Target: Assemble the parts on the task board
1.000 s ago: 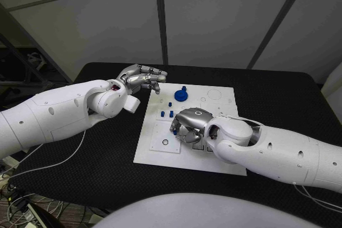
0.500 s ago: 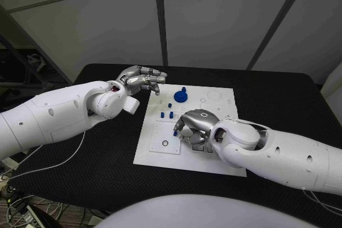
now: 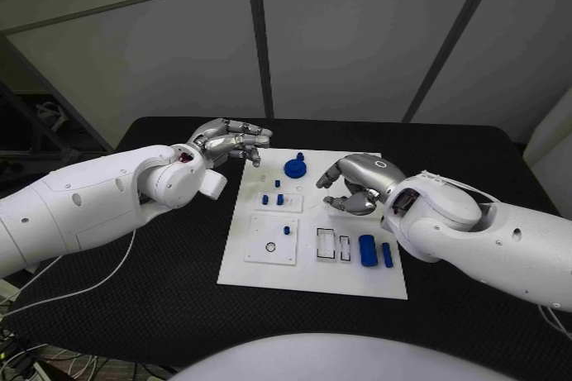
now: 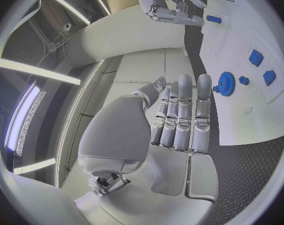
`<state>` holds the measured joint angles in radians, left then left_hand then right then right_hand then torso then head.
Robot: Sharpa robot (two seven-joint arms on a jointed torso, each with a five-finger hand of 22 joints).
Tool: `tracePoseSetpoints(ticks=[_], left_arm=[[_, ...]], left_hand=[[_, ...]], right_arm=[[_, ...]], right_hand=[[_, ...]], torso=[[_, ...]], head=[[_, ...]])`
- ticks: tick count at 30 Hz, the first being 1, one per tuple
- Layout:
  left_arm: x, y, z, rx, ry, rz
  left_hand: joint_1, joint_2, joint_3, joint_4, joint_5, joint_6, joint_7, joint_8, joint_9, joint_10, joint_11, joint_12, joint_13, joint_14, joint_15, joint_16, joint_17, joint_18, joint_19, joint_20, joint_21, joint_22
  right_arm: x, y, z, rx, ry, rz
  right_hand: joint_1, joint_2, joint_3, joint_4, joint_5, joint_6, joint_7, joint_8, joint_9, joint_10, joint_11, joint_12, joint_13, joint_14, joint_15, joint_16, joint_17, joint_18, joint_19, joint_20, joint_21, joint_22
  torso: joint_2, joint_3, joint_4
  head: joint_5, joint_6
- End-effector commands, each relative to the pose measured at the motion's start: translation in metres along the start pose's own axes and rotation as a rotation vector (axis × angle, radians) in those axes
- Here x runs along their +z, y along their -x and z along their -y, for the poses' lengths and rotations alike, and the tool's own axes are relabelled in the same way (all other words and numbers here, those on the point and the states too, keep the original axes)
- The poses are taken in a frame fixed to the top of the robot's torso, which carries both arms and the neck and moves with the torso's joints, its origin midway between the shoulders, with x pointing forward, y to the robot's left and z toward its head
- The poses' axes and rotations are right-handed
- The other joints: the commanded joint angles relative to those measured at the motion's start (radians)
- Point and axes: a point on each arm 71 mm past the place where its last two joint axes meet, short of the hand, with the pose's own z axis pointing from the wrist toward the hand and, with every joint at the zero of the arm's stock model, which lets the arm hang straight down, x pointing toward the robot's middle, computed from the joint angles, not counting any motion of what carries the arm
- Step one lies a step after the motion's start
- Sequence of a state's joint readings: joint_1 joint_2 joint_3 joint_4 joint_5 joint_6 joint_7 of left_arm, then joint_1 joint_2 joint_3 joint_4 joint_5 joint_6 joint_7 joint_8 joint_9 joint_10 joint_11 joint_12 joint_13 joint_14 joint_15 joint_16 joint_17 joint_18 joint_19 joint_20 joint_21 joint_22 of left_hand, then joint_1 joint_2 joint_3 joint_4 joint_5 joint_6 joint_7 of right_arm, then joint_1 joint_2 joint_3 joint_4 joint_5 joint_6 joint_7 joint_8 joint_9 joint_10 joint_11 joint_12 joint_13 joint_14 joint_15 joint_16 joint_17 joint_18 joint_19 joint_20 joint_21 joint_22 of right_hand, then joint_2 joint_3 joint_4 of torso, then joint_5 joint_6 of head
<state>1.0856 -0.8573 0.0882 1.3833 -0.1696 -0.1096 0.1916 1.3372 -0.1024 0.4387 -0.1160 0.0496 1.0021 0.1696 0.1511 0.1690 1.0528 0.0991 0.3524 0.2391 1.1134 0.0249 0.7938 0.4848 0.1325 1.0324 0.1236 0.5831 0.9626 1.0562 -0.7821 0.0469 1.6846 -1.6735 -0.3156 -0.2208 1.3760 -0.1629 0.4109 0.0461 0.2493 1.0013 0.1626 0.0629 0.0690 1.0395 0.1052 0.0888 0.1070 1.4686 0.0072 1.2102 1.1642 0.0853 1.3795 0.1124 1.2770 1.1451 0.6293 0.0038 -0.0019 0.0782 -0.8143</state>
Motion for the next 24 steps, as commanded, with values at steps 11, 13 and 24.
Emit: tracePoseSetpoints(ticks=[11, 13, 24], left_arm=[[0.000, -0.002, 0.001, -0.008, -0.003, -0.023], [0.000, -0.002, 0.001, -0.008, -0.003, -0.024], [-0.001, -0.001, 0.001, -0.008, -0.005, -0.024]], left_hand=[[-0.006, 0.002, -0.004, -0.002, 0.001, -0.010, 0.003, 0.005, -0.001, -0.010, 0.004, 0.007, 0.001, -0.006, 0.005, -0.006, -0.002, 0.049, 0.002, 0.004, -0.007, -0.002], [-0.006, 0.002, -0.004, -0.002, 0.001, -0.010, 0.003, 0.005, -0.001, -0.010, 0.004, 0.007, 0.001, -0.006, 0.005, -0.006, -0.002, 0.049, 0.002, 0.004, -0.007, -0.002], [-0.007, 0.002, -0.004, -0.002, 0.001, -0.011, 0.003, 0.005, -0.002, -0.012, 0.004, 0.008, 0.001, -0.006, 0.005, -0.006, -0.003, 0.049, 0.002, 0.005, -0.008, -0.002]], right_arm=[[-0.019, 0.008, 0.034, -0.060, -0.158, -0.164], [-0.018, 0.008, 0.033, -0.068, -0.159, -0.174], [-0.009, 0.004, 0.033, -0.078, -0.159, -0.180]], right_hand=[[-0.006, -0.013, -0.070, 0.021, -0.038, -0.023, -0.023, 0.001, -0.001, -0.045, -0.001, 0.019, -0.017, 0.028, 0.005, 0.002, -0.015, 0.010, -0.001, 0.001, -0.021, -0.022], [-0.001, -0.012, -0.080, 0.025, -0.041, -0.030, -0.026, 0.001, -0.001, -0.050, 0.000, 0.024, -0.019, 0.028, 0.005, 0.001, -0.018, 0.010, -0.001, 0.001, -0.023, -0.025], [0.021, 0.013, -0.087, 0.036, -0.040, -0.035, -0.020, 0.003, 0.000, -0.028, -0.005, 0.057, -0.022, 0.026, 0.003, -0.003, -0.030, 0.009, 0.005, 0.000, -0.021, -0.021]], torso=[[0.001, -0.0007, 0.0007], [0.001, -0.0010, 0.0015], [0.001, -0.0013, 0.0004]], head=[[-0.018, 0.010], [-0.018, 0.012], [-0.014, 0.011]])
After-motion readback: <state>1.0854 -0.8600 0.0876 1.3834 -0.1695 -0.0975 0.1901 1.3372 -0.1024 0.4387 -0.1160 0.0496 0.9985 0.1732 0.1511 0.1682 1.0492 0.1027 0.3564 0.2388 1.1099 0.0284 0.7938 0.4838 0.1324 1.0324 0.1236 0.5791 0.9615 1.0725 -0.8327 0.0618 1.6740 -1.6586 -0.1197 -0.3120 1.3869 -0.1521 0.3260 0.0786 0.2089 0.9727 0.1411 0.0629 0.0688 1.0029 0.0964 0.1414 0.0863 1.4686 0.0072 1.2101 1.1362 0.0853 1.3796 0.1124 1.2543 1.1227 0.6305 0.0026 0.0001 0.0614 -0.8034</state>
